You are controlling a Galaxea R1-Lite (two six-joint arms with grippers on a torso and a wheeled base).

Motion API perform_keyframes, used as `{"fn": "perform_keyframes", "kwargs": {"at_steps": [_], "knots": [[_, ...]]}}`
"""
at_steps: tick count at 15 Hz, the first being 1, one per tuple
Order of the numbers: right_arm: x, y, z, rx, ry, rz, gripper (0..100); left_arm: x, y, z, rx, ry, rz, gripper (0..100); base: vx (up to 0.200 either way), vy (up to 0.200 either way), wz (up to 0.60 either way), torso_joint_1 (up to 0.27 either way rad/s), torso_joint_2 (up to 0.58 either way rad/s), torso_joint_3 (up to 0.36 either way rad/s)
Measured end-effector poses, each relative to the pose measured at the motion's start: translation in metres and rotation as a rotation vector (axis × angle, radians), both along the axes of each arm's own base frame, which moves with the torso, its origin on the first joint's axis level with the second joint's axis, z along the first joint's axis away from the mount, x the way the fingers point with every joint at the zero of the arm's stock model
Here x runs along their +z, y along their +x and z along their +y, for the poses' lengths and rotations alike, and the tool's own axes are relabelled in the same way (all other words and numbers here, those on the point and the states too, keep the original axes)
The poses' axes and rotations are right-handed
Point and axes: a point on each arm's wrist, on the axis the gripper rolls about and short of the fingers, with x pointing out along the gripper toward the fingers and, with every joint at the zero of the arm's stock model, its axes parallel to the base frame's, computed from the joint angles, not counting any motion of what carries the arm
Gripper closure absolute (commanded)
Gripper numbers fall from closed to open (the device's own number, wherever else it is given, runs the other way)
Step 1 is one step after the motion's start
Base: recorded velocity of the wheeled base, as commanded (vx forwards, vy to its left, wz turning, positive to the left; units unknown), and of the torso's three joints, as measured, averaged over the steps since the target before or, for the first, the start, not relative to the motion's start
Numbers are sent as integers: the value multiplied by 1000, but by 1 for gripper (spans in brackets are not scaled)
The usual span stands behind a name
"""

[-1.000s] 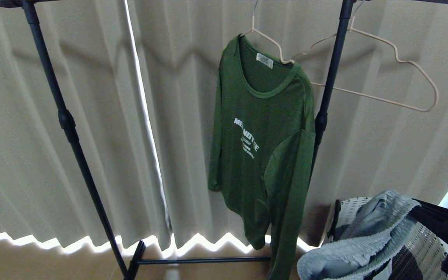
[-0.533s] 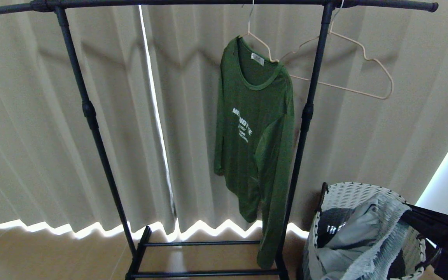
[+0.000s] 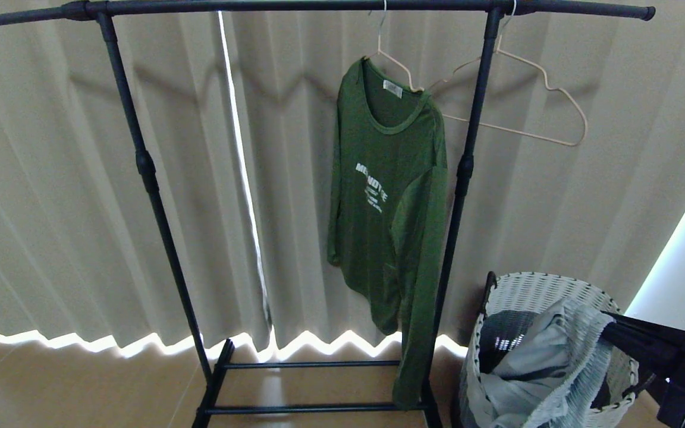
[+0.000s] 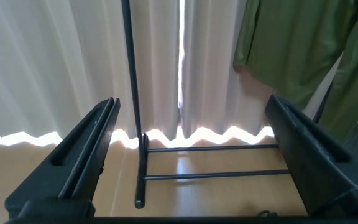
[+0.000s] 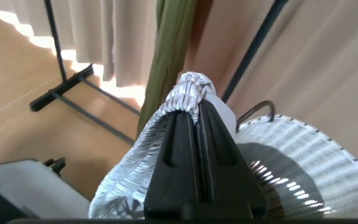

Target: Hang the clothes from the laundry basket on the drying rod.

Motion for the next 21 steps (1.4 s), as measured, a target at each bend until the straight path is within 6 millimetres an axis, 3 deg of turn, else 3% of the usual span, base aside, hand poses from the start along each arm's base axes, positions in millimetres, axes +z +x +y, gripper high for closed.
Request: {"fn": "perform_keyframes", "kwargs": {"at_steps": [12, 15, 21], "knots": [[-5, 0, 16, 167, 8, 41, 100, 6, 0, 0, -10, 4, -57, 0, 0, 0, 0, 0, 0, 0], [7, 3, 25, 218, 17, 8, 100, 10, -1, -4, -184, 51, -89, 0, 0, 0, 0, 0, 0, 0], [43, 23, 40, 268, 54, -87, 100, 60, 3, -7, -308, 61, -92, 0, 0, 0, 0, 0, 0, 0]]}}
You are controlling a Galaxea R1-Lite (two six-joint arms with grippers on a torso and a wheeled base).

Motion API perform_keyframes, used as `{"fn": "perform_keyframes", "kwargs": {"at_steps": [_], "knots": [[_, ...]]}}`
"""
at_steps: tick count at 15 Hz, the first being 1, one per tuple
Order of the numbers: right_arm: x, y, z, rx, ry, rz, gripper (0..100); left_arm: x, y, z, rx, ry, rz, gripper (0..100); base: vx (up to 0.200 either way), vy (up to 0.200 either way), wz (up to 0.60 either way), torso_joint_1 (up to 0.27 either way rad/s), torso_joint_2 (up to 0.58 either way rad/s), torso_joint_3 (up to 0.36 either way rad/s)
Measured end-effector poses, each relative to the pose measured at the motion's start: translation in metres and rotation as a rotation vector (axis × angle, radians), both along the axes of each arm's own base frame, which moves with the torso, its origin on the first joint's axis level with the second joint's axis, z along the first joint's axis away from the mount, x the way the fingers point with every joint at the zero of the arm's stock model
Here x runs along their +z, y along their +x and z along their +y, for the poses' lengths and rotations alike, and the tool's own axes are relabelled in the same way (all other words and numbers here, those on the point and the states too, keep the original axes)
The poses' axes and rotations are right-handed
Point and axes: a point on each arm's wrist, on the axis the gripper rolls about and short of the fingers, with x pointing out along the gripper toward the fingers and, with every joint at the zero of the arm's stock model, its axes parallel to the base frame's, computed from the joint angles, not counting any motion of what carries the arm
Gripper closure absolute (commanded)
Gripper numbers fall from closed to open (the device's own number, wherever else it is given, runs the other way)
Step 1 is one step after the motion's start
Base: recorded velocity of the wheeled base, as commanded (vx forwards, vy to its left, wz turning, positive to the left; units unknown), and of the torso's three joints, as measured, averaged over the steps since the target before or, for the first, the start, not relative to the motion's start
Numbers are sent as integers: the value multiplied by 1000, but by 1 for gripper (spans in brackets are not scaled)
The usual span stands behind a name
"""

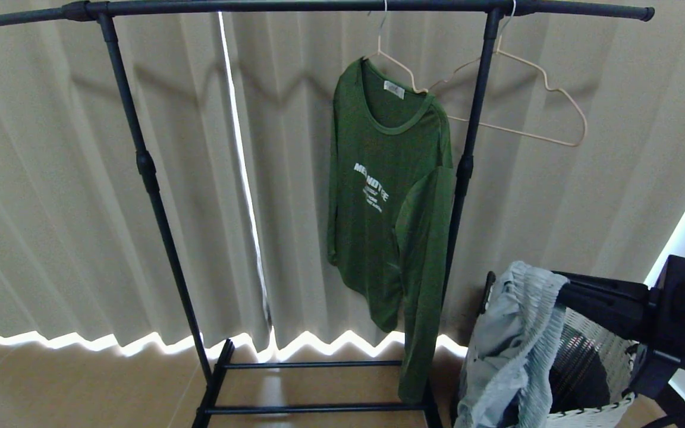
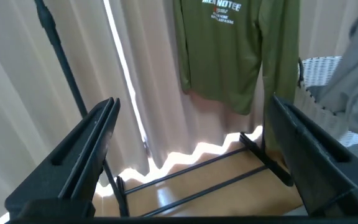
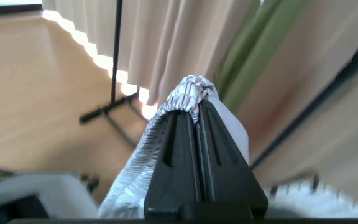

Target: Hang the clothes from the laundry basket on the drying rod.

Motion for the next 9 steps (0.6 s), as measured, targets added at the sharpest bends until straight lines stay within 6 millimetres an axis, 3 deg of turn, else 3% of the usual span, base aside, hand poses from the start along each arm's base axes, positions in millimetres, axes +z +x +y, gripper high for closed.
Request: {"fn": "perform_keyframes", "kwargs": {"at_steps": [4, 9], "knots": [[8, 8, 11, 39, 8, -13, 100, 43, 19, 0, -62, 3, 47, 0, 0, 0, 0, 0, 0, 0], [13, 15, 21, 68, 35, -63, 100, 67, 53, -5, -156, 12, 132, 0, 0, 0, 0, 0, 0, 0]]}}
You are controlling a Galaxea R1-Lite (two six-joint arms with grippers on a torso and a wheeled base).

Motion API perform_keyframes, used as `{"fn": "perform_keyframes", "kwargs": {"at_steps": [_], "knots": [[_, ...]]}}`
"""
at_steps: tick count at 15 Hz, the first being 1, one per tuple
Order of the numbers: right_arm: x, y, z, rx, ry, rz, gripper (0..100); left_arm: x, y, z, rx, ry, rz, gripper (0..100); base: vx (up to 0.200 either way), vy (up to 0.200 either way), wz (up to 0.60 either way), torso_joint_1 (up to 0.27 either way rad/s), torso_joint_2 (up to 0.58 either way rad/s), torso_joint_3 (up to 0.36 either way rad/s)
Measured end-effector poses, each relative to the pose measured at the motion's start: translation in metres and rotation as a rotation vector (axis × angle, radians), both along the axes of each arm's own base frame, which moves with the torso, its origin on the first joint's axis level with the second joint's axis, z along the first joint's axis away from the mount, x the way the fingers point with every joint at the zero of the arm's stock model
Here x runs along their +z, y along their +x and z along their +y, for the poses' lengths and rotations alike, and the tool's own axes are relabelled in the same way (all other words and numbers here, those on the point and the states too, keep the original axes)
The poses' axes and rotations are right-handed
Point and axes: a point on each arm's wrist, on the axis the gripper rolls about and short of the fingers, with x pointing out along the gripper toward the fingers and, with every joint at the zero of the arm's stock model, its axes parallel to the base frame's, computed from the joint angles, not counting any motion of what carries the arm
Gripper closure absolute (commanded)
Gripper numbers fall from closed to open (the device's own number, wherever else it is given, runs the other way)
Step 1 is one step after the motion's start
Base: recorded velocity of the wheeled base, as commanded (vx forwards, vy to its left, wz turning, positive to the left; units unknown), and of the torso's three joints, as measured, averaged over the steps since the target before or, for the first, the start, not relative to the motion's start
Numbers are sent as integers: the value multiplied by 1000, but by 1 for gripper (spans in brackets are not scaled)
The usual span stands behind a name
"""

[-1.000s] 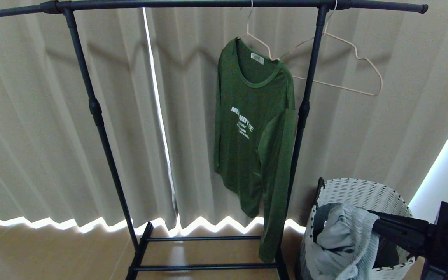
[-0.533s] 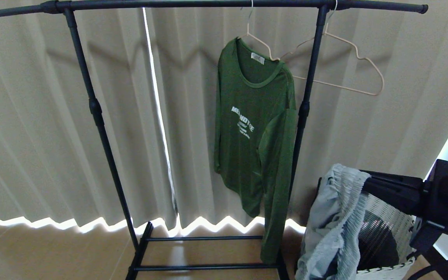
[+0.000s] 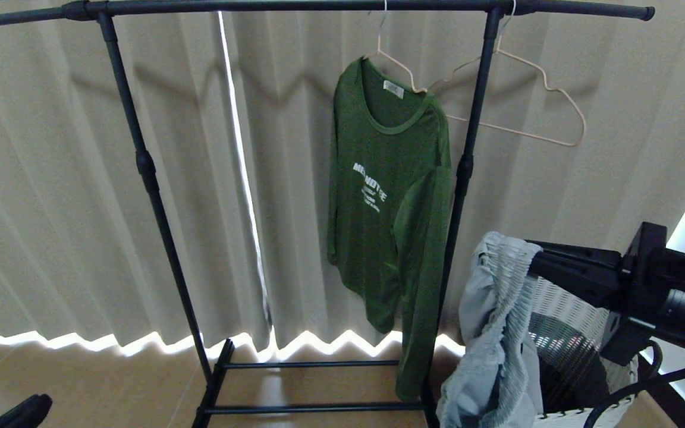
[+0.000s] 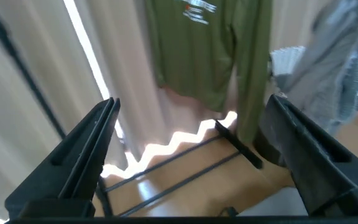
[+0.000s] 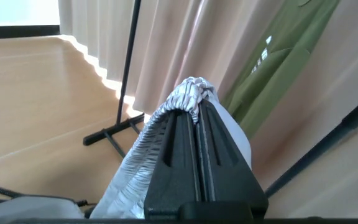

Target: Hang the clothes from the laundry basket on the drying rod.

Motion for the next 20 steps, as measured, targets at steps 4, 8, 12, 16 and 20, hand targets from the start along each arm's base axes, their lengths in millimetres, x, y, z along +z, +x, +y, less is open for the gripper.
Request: {"fn": "perform_keyframes", "kwargs": {"at_steps": [4, 8, 12, 16, 20], "knots": [[-1, 11, 7, 2, 21, -29, 100, 1, 33, -15, -132, 10, 41, 0, 0, 0, 0, 0, 0, 0], [6, 28, 18, 7, 76, -42, 100, -2, 69, -48, -310, 35, 139, 0, 0, 0, 0, 0, 0, 0], [17, 34, 32, 47, 129, -53, 100, -20, 97, -97, -421, 74, 237, 0, 0, 0, 0, 0, 0, 0], [29, 28, 47, 113, 167, -67, 100, -41, 91, -154, -550, 66, 370, 0, 0, 0, 0, 0, 0, 0], [35, 19, 57, 173, 198, -98, 100, -58, 97, -188, -511, 46, 388, 0, 0, 0, 0, 0, 0, 0]]}}
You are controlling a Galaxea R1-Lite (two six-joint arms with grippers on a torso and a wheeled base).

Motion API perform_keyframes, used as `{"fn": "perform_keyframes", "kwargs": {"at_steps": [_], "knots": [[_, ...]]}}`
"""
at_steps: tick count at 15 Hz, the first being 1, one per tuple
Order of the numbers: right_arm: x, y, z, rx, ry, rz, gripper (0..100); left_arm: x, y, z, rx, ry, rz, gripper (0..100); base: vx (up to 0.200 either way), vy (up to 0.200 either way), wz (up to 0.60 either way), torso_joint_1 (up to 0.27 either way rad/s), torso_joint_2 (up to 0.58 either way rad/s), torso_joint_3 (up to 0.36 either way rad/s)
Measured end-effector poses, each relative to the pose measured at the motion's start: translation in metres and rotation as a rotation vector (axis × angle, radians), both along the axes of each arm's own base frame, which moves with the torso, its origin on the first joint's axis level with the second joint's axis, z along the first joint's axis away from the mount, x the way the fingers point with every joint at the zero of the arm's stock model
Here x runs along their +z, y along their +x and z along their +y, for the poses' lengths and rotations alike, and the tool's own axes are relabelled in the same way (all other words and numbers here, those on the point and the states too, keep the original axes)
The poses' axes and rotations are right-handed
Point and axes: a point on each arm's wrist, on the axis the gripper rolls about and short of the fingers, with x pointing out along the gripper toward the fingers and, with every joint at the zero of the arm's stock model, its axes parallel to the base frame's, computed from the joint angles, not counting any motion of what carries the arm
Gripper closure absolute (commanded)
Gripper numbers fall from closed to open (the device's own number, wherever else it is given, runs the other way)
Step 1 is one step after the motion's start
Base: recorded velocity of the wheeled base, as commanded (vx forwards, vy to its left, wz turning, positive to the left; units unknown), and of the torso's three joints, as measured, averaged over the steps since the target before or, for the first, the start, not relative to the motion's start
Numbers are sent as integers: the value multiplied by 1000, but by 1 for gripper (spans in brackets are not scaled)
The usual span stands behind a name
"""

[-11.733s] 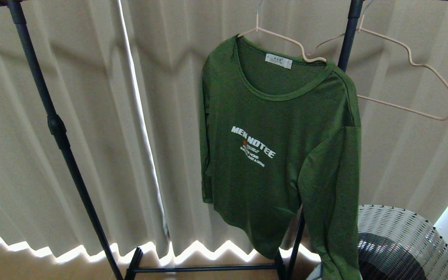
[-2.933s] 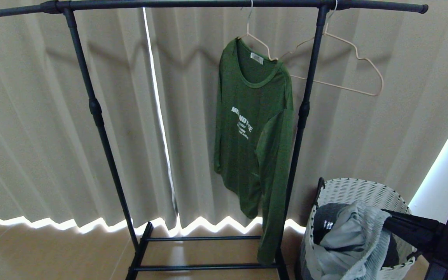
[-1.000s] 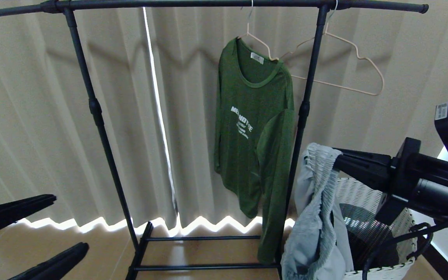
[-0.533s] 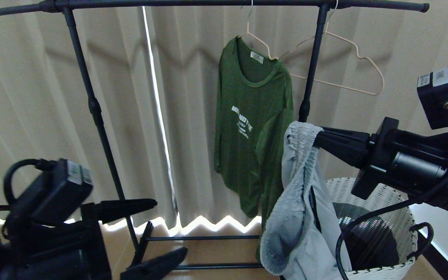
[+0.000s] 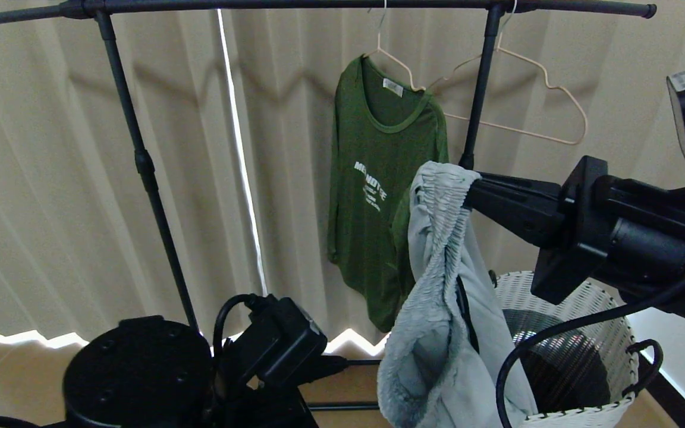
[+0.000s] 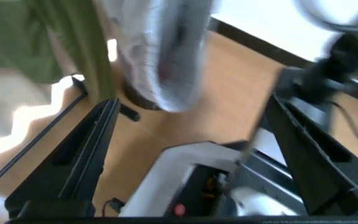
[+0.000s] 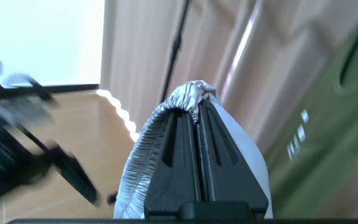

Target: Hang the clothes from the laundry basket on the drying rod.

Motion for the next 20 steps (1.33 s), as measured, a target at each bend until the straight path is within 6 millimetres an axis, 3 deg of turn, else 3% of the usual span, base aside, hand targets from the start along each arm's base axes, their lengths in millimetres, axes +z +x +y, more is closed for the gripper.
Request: {"fn": "perform_keyframes", "kwargs": {"at_steps": [6, 12, 16, 20], "knots": [[1, -12, 1, 37, 7, -10, 100, -20, 18, -10, 148, 58, 47, 0, 0, 0, 0, 0, 0, 0], [3, -16, -1, 40, 14, -17, 100, -41, 23, -14, 208, 141, 72, 0, 0, 0, 0, 0, 0, 0], [6, -18, -3, 40, 20, -26, 100, -46, 23, -14, 208, 157, 81, 0, 0, 0, 0, 0, 0, 0], [7, -21, -2, 53, 25, -32, 100, -36, 26, -19, 227, 51, 70, 0, 0, 0, 0, 0, 0, 0]]}}
